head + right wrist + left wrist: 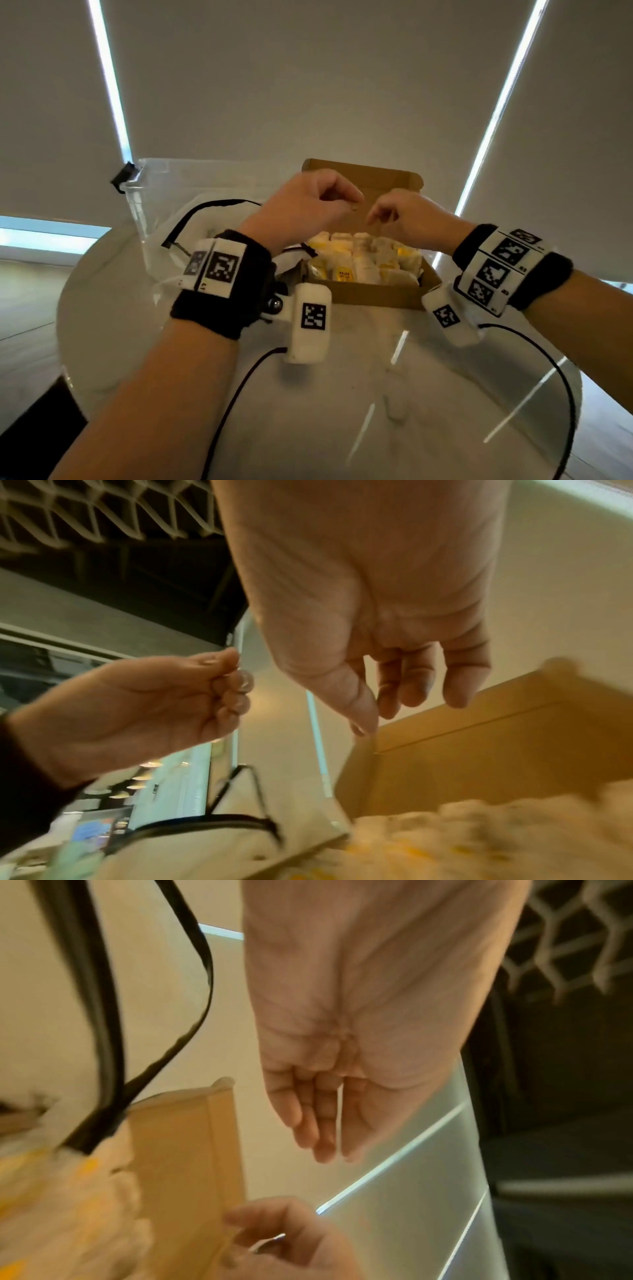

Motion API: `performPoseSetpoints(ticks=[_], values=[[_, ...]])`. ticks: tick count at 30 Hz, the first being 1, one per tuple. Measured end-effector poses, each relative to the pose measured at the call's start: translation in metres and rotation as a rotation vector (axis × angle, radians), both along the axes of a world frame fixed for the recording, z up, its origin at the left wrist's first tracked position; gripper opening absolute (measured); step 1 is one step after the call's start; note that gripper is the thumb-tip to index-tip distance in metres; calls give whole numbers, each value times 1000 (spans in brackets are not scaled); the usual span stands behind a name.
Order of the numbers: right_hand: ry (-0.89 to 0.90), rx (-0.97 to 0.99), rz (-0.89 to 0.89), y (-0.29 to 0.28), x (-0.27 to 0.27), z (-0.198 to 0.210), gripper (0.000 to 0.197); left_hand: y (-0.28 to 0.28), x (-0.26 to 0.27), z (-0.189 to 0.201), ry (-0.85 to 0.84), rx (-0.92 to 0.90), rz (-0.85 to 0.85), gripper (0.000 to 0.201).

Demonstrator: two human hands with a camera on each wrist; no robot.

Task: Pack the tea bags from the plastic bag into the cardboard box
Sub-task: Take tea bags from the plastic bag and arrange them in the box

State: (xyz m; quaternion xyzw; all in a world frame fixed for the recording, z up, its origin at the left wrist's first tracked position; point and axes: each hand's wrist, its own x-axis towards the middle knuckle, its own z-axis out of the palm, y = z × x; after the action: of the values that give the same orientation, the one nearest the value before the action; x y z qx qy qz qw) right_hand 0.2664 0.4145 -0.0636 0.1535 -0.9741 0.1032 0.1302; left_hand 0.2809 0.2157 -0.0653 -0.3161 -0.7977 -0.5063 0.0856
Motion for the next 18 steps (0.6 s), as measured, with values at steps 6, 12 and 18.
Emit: performPoseSetpoints(ticks=[6, 12, 18], values=[[21, -203, 297, -97, 9, -2, 24, -100, -6, 6, 204, -152, 484, 34], [-231, -11, 334, -172, -23, -27, 29, -141, -40, -35, -129, -834, 580, 31], [-432, 256, 210, -207, -58, -40, 30, -140, -52, -47, -150, -626, 446, 30]])
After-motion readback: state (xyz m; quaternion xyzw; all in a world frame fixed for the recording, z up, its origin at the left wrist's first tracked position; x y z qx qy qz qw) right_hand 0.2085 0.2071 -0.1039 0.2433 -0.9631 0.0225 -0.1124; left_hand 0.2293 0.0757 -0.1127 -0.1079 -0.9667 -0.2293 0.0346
